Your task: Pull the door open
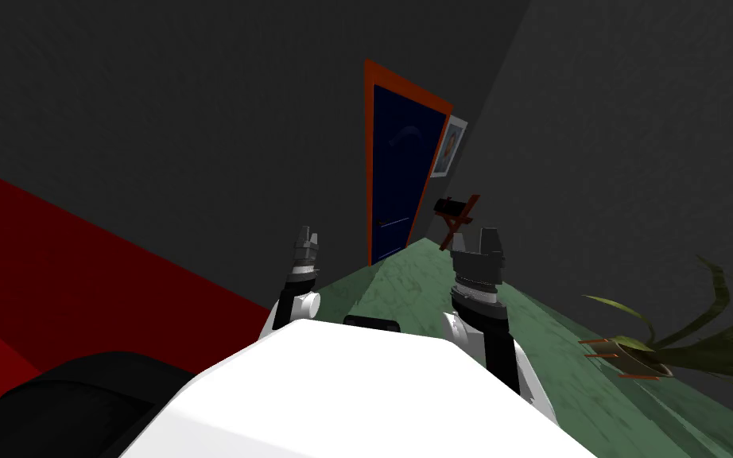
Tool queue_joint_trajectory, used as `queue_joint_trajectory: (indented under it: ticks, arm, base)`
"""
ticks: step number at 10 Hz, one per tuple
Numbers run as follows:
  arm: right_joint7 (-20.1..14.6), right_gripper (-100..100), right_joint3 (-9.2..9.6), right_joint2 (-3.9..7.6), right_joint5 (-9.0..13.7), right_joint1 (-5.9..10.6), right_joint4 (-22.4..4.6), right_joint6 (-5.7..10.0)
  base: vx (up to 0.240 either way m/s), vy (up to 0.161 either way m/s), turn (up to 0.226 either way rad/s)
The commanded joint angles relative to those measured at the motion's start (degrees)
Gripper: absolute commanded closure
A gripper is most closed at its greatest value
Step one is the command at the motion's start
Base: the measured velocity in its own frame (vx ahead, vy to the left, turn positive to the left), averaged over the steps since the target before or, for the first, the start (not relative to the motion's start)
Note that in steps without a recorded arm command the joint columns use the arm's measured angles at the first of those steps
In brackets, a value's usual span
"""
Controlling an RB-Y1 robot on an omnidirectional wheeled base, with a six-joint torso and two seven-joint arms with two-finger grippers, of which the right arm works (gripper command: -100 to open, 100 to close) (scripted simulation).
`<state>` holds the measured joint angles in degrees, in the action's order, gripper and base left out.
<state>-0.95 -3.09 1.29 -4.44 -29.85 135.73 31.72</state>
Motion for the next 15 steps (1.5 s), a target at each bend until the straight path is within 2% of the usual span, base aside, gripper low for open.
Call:
queue_joint_trajectory:
  ticks: [1,4,8,9,13,14,15]
  arm:
    - [-0.4,-100,0.13,0.37,-0.1,0.70,-1.7,0.24]
    - [-1.1,-100,0.41,1.09,-0.3,2.12,-5.1,0.72]
    - [-2.6,-100,0.96,2.50,-0.7,5.00,-11.8,1.71]
    - [-2.6,-100,0.96,2.50,-0.7,5.00,-12.1,1.71]
    - [-4.5,-100,1.67,4.24,-1.2,8.69,-19.9,2.97]
    - [-4.5,-100,1.67,4.24,-1.2,8.69,-20.9,2.97]
    - [-5.0,-100,1.86,4.71,-1.3,9.68,-23.2,3.31]
  base:
    - [0.036,-0.013,0.041]
    - [0.079,-0.007,0.050]
    - [0.088,-0.020,0.064]
    - [0.052,-0.014,0.023]
    - [0.078,-0.025,0.081]
    - [0.066,-0.021,0.025]
    - [0.056,-0.016,0.055]
